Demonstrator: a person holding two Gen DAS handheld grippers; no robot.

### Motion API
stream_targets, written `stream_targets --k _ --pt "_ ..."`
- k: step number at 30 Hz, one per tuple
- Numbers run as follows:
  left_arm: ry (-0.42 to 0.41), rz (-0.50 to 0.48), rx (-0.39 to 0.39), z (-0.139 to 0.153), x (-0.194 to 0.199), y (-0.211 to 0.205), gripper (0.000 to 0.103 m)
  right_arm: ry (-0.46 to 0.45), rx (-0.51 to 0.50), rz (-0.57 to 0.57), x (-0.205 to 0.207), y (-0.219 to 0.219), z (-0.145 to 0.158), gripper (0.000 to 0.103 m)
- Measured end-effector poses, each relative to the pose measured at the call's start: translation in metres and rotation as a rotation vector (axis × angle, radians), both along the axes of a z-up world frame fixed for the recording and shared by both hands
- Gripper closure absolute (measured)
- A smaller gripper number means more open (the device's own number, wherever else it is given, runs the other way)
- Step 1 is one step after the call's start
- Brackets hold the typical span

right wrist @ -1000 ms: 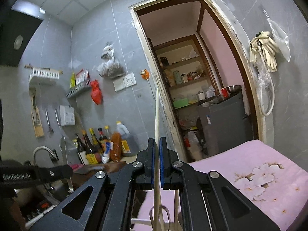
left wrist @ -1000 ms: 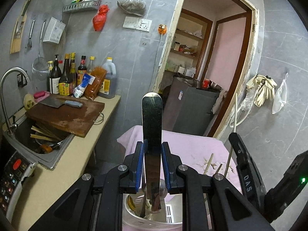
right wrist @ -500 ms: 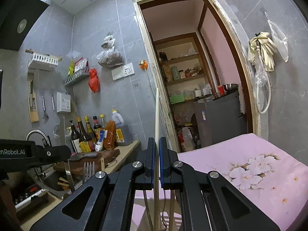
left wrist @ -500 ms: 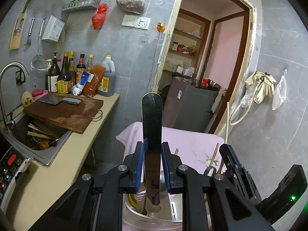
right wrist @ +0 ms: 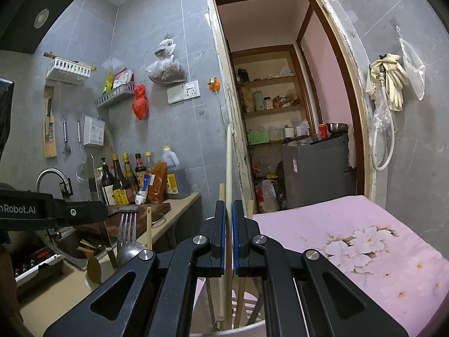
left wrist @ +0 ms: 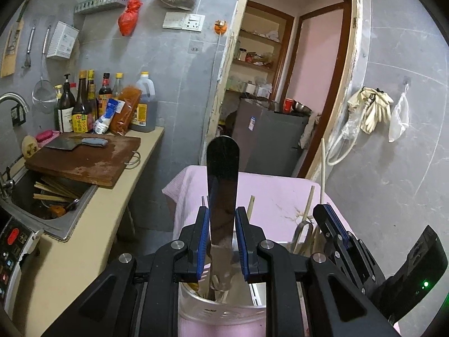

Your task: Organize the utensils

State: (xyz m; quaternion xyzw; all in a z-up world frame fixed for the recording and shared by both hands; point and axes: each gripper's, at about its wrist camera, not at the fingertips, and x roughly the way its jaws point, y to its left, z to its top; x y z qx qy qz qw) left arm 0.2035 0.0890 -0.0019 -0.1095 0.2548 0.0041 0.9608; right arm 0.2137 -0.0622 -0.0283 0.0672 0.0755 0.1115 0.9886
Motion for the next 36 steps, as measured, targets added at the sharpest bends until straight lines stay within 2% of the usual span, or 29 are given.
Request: stream_targets --k 4,6,10,14,16,20,25,31,33,34,36 --pt "0.006 -0.02 -0.002 0.001 0.0 0.001 0.084 -0.003 -0.017 0.004 -0.004 -0.005 0.006 0.098" --pt "-0.005 -0.028 -0.004 0.003 -0.001 0.001 0.081 0.002 -0.021 -0.001 -0.006 -0.007 0.008 0.095" --pt "-0.011 -0.037 -0.015 0.006 -0.001 0.001 0.076 0.012 -0.026 -0.011 -0.011 -0.013 0.014 0.079" --pt "-0.01 -0.044 -0.01 0.007 -0.001 0.0 0.076 0.018 -0.029 -0.017 -0.018 -0.022 0.024 0.075" --pt "-0.011 -0.046 -0.004 0.008 -0.002 -0.002 0.074 0.026 -0.033 -0.021 -0.021 -0.026 0.029 0.07" --pt "-0.022 -0.037 0.008 0.009 -0.008 -0.006 0.061 0.049 -0.038 -0.026 -0.027 -0.039 0.04 0.062" --pt "-0.019 -0.028 0.03 0.011 -0.018 -0.016 0.056 0.096 -0.046 -0.034 -0.034 -0.058 0.05 0.046" --pt "-0.022 -0.006 0.044 0.013 -0.04 -0.032 0.034 0.145 -0.049 -0.036 -0.051 -0.083 0.057 0.029" --pt "-0.02 0.001 0.052 0.014 -0.049 -0.039 0.023 0.166 -0.042 -0.038 -0.056 -0.094 0.059 0.024" --pt "-0.019 0.006 0.057 0.015 -0.054 -0.043 0.02 0.176 -0.04 -0.041 -0.06 -0.1 0.06 0.018" --pt "-0.007 0.009 0.065 0.016 -0.064 -0.05 0.007 0.195 -0.043 -0.045 -0.07 -0.111 0.062 0.013"
